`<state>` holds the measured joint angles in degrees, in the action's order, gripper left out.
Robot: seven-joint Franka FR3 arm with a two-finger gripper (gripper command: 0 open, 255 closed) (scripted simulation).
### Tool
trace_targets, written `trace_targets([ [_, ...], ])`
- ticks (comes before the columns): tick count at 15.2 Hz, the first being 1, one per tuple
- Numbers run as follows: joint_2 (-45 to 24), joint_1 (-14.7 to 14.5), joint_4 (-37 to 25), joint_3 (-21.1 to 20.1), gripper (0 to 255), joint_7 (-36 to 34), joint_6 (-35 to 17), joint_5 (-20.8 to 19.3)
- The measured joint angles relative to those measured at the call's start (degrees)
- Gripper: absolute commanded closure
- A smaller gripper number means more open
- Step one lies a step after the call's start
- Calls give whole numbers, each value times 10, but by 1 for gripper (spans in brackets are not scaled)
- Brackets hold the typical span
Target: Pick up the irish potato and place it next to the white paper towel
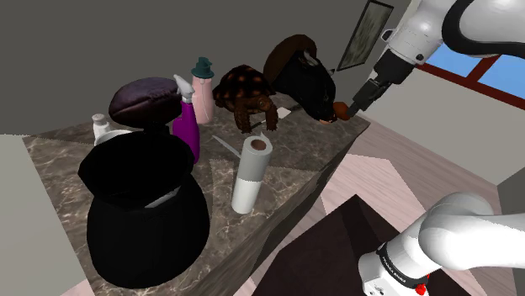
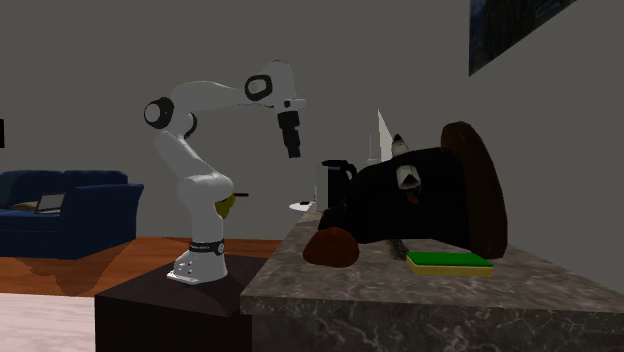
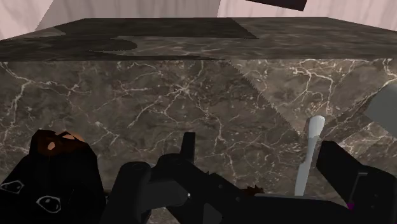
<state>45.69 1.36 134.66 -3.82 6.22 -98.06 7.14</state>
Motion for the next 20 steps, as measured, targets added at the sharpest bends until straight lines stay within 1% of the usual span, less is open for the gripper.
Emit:
trace_targets([
  [2,-5,2,0,2,0,4,-4,-4],
  [7,-56,23,8,26,0,44,-48,-45],
  [11,-113,40,-4,40,0,68,-86,-79],
  [16,-178,67,-13,71,0,111,-136,-124],
  [20,-241,85,-42,90,0,135,-169,-155],
])
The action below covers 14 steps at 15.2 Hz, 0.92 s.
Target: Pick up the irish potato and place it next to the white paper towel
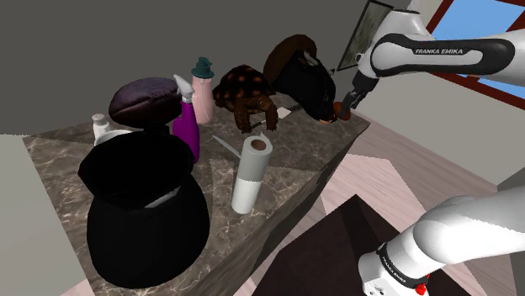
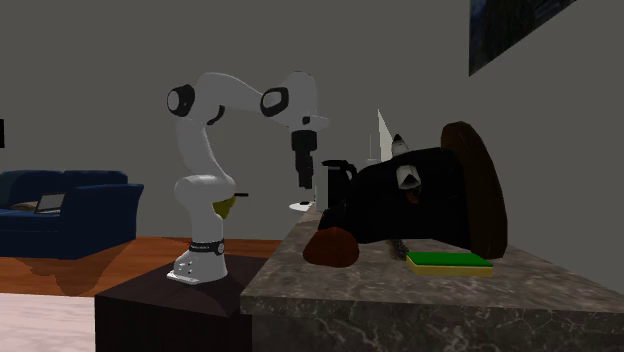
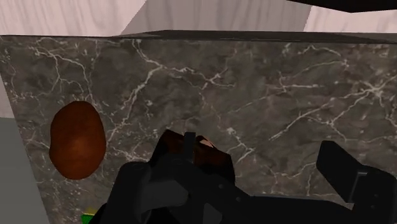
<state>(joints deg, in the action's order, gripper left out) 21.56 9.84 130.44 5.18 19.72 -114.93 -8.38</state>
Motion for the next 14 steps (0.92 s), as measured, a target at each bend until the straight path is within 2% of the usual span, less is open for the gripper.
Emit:
trace_targets([
  [8,-134,29,-78,29,0,33,-58,-53],
  [14,-243,52,-169,53,0,64,-84,-80],
])
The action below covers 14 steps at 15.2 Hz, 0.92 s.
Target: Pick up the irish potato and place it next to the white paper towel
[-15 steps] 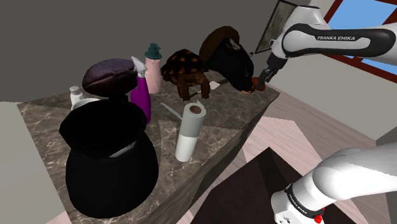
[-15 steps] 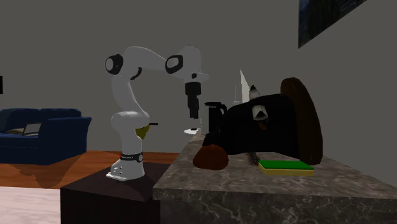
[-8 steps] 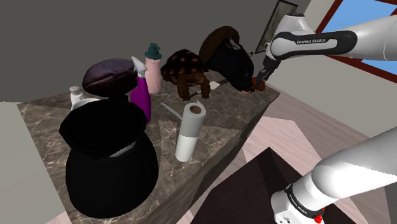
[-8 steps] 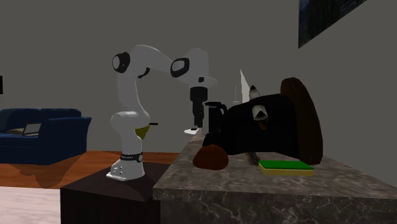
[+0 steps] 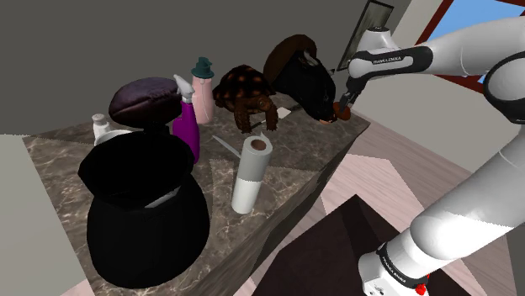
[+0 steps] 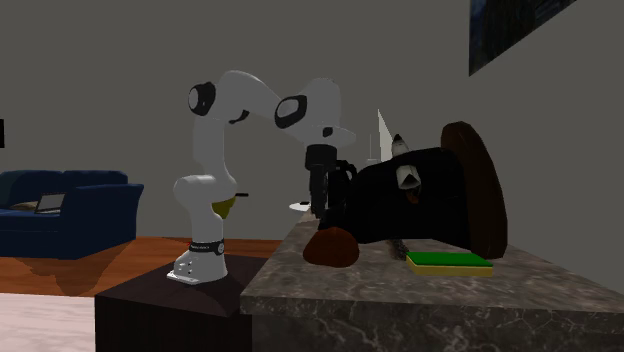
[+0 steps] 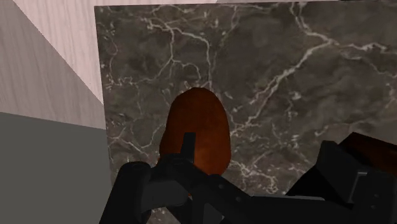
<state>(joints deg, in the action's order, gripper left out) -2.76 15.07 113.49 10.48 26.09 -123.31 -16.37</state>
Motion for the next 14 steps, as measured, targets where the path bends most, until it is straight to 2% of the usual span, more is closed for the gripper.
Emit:
trace_targets([
  [4,-68,11,-65,9,0,13,-8,-9],
  [14,-103,27,-63,23,0,21,-61,-11],
])
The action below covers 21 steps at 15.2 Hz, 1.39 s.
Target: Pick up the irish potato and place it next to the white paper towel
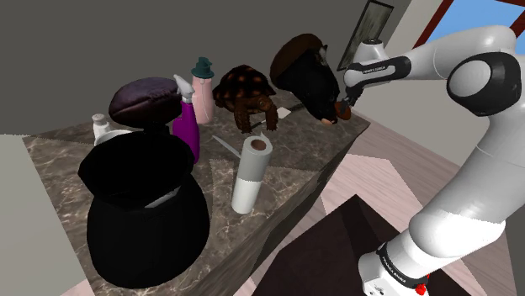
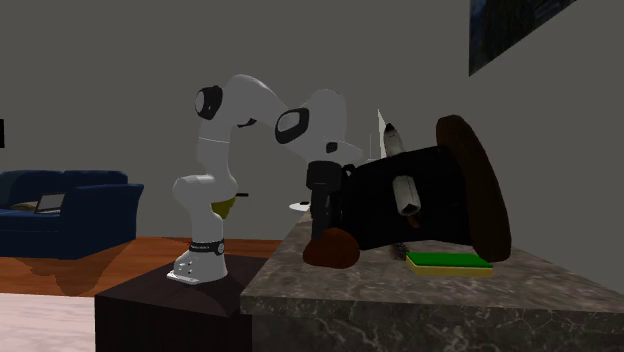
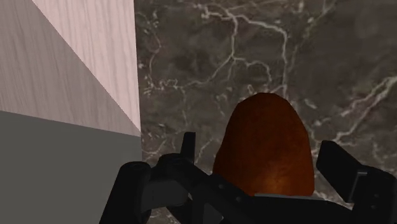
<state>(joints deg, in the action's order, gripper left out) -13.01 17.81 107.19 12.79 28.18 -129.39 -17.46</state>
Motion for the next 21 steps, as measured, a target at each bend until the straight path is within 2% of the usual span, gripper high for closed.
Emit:
trace_targets([
  [3,1,-3,0,1,0,-4,3,-2],
  [4,2,-3,-1,1,255,-4,4,-1],
  [13,4,-3,14,2,255,-8,-13,-5],
  [21,14,-10,-16,-5,255,7,41,5],
])
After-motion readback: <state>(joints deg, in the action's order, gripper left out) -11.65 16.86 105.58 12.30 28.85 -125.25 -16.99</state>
